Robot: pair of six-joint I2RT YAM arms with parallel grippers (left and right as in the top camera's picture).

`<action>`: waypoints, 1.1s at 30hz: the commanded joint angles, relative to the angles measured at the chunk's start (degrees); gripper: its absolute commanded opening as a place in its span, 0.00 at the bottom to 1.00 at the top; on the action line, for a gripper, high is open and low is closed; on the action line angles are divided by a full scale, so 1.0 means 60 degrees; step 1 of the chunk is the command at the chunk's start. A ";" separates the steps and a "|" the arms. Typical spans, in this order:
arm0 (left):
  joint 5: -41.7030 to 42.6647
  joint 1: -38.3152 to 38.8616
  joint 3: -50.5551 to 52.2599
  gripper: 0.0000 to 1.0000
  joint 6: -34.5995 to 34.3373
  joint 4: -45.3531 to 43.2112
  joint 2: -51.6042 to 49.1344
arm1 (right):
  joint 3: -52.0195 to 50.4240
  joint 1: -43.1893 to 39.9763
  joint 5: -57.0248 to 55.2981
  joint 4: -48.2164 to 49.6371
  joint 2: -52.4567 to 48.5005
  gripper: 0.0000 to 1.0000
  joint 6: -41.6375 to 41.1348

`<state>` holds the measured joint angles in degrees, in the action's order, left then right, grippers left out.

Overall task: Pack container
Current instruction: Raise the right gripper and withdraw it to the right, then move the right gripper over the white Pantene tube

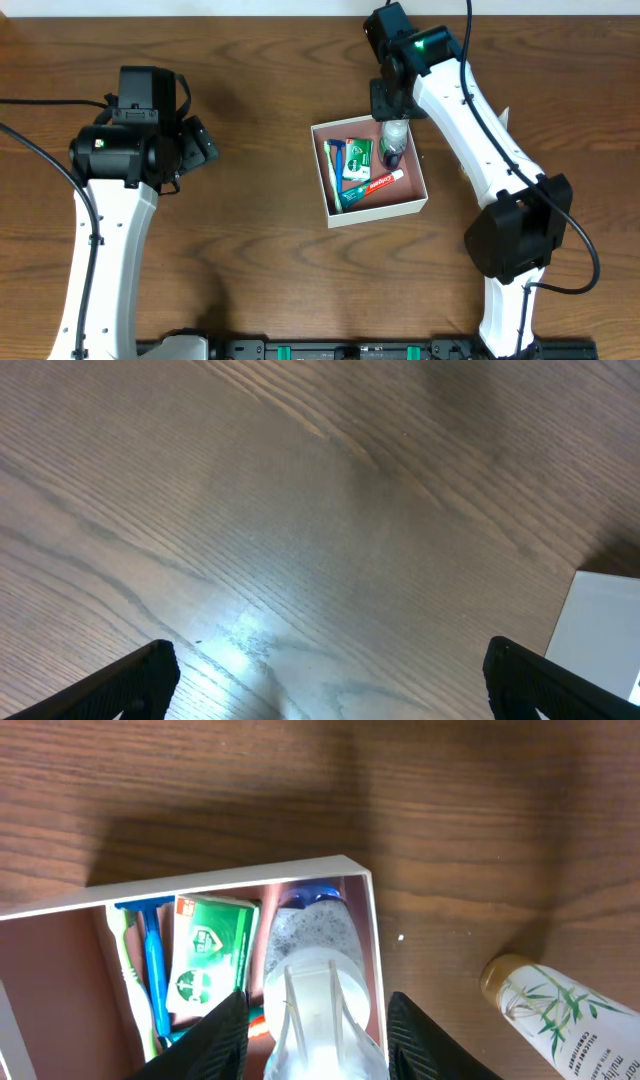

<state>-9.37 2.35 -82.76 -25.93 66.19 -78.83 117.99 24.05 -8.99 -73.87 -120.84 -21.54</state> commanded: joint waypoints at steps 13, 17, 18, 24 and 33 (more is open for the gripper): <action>-0.0051 -0.0040 -0.0011 0.98 -0.0149 0.0029 -0.0025 | 0.1647 -0.1224 -0.0106 -0.0812 0.2299 0.58 0.0499; -0.0047 -0.0040 -0.0011 0.98 -0.0149 0.0029 -0.0025 | 0.1647 -0.1971 -0.0102 -0.1453 0.3217 0.64 0.0433; -0.0051 -0.0040 -0.0011 0.98 -0.0149 0.0029 -0.0025 | 0.1647 -0.2164 -0.0102 -0.1657 0.3384 0.64 0.0313; -0.0051 -0.0040 -0.0011 0.98 -0.0149 0.0029 -0.0025 | 0.1610 -0.2980 -0.0109 -0.3096 0.3690 0.63 -0.0437; -0.0051 -0.0040 -0.0011 0.98 -0.0149 0.0033 -0.0025 | 0.0353 -0.3370 -0.0437 -0.2674 0.3654 0.63 -0.1056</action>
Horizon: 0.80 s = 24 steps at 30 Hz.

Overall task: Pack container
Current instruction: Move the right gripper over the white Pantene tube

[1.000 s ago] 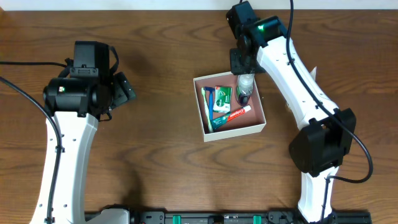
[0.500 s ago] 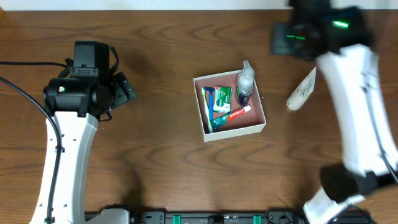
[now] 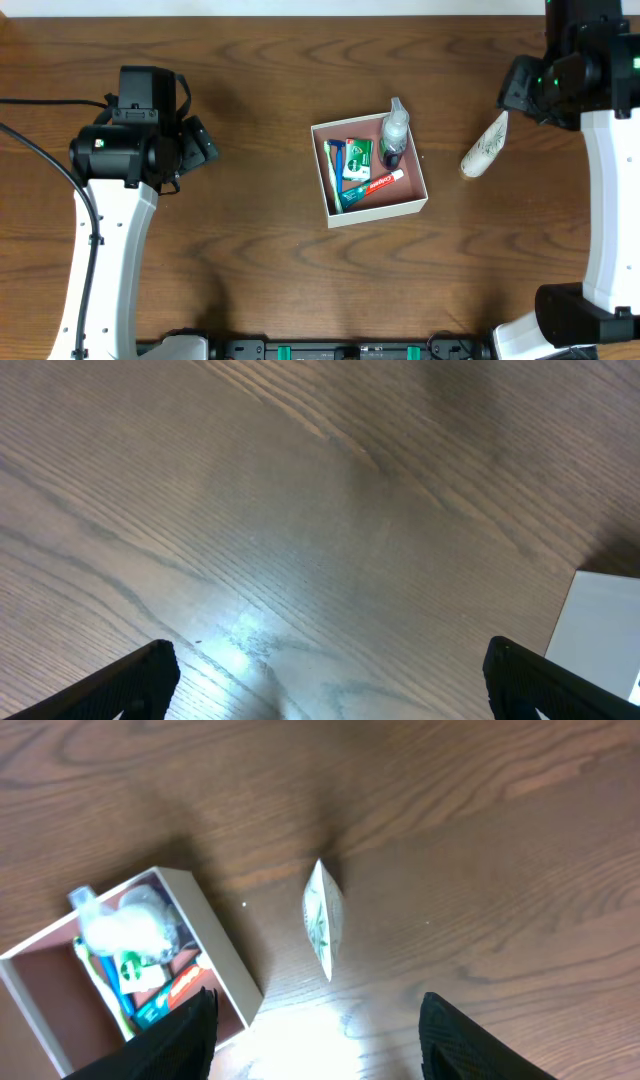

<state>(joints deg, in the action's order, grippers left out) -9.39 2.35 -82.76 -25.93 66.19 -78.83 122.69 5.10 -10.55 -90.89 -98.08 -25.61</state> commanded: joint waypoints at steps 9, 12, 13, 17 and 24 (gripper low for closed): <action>-0.0047 -0.0040 -0.0011 0.98 -0.0149 0.0029 -0.0025 | -0.2597 -0.0787 0.0164 0.1366 -0.0157 0.61 -0.0517; -0.0047 -0.0040 -0.0011 0.98 -0.0149 0.0033 -0.0025 | -0.3034 -0.0998 0.0426 0.1596 -0.0157 0.59 -0.0514; -0.0047 -0.0040 -0.0011 0.98 -0.0149 0.0029 -0.0025 | -0.3147 -0.1042 0.0521 0.1676 -0.0157 0.59 -0.0510; -0.0047 -0.0040 -0.0011 0.98 -0.0149 0.0033 -0.0025 | -0.3632 -0.1064 0.0630 0.2084 -0.0157 0.55 -0.0510; -0.0047 -0.0040 -0.0011 0.98 -0.0149 0.0033 -0.0025 | -0.4776 -0.1035 0.1585 0.3271 -0.0157 0.54 -0.0248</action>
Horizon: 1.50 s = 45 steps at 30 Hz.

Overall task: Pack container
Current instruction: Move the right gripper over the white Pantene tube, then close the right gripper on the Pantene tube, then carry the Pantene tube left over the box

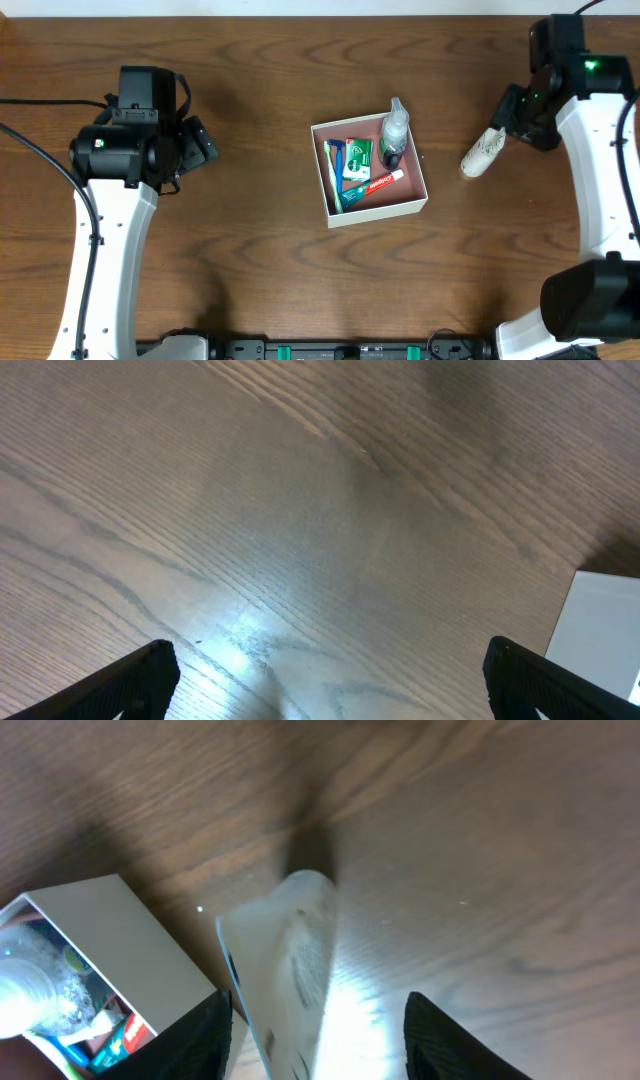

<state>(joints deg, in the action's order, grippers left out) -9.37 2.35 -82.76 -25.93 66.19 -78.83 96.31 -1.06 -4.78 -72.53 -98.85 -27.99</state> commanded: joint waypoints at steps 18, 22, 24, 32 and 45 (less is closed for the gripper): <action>-0.0051 -0.0040 -0.0011 0.98 -0.0149 0.0029 -0.0025 | -0.0645 -0.0011 0.0692 0.0656 0.0033 0.01 0.0182; -0.0051 -0.0040 -0.0011 0.98 -0.0149 0.0033 -0.0025 | 0.0437 -0.0007 0.0714 0.0087 0.0280 0.01 0.0586; -0.0051 -0.0040 -0.0011 0.98 -0.0149 0.0033 -0.0025 | 0.1155 0.0000 0.0987 -0.0295 0.0452 0.01 0.1071; -0.0051 -0.0040 -0.0011 0.98 -0.0149 0.0029 -0.0025 | 0.3260 0.0025 0.2892 -0.1774 0.1639 0.01 0.2488; -0.0047 -0.0040 -0.0011 0.98 -0.0149 0.0029 -0.0025 | 0.2594 0.1606 0.3169 -0.2776 0.2295 0.01 0.4073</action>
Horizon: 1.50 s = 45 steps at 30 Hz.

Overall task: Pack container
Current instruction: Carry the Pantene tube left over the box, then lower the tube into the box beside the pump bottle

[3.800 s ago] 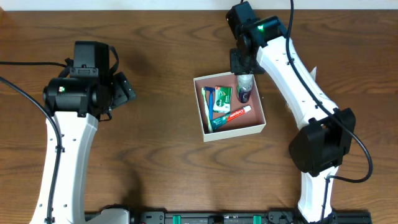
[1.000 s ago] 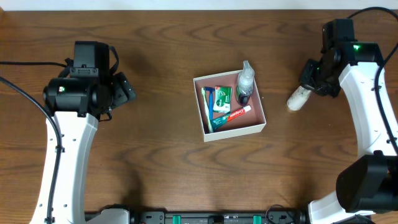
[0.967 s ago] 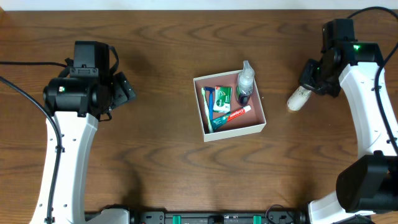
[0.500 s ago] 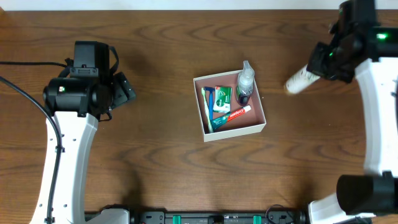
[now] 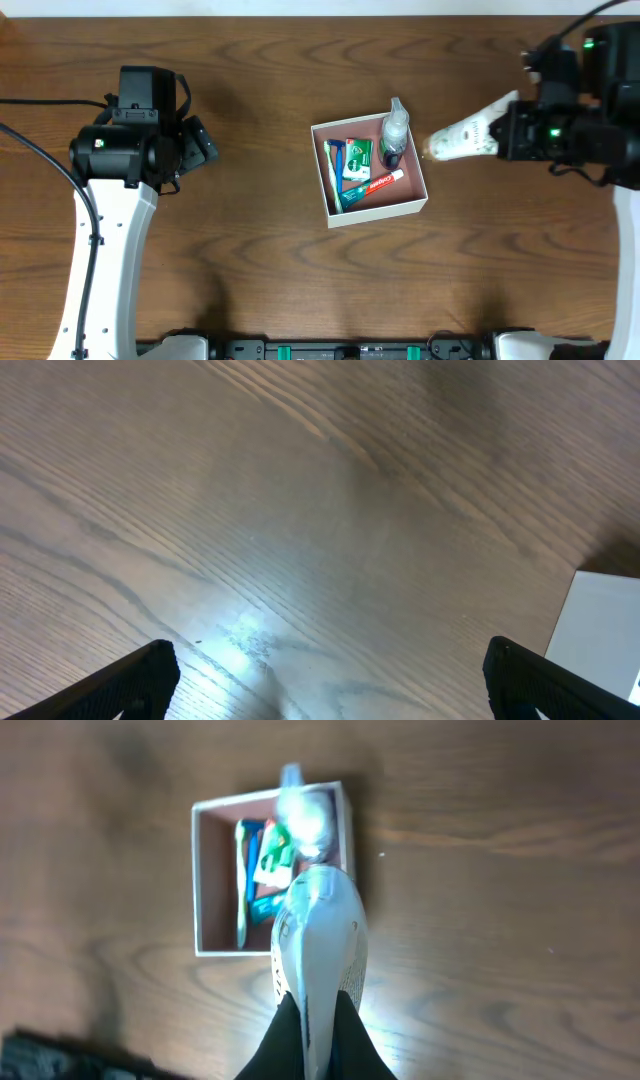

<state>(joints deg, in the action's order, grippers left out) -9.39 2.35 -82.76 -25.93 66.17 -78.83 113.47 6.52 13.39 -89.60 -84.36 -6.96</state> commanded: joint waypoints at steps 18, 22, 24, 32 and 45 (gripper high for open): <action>-0.0047 -0.0040 -0.0011 0.98 -0.0149 0.0033 -0.0025 | -0.2812 0.1184 -0.0262 0.1974 -0.0663 0.01 0.1169; -0.0044 -0.0040 -0.0011 0.98 -0.0149 0.0033 -0.0025 | -0.2976 0.1195 -0.0266 0.2044 -0.0947 0.01 0.1322; -0.0047 -0.0040 -0.0011 0.98 -0.0149 0.0033 -0.0025 | -0.2998 0.1246 -0.0266 0.2091 -0.1140 0.01 0.1322; -0.0047 -0.0040 -0.0011 0.98 -0.0149 0.0033 -0.0025 | -0.3002 0.1821 -0.0874 0.2390 -0.1800 0.01 0.1304; -0.0047 -0.0040 -0.0011 0.98 -0.0149 0.0033 -0.0025 | -0.3002 0.2375 -0.2022 0.2357 -0.2419 0.02 0.0900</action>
<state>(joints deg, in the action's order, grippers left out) -9.39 2.35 -82.76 -25.93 66.19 -78.83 95.04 20.10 2.98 -75.57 -98.28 -0.67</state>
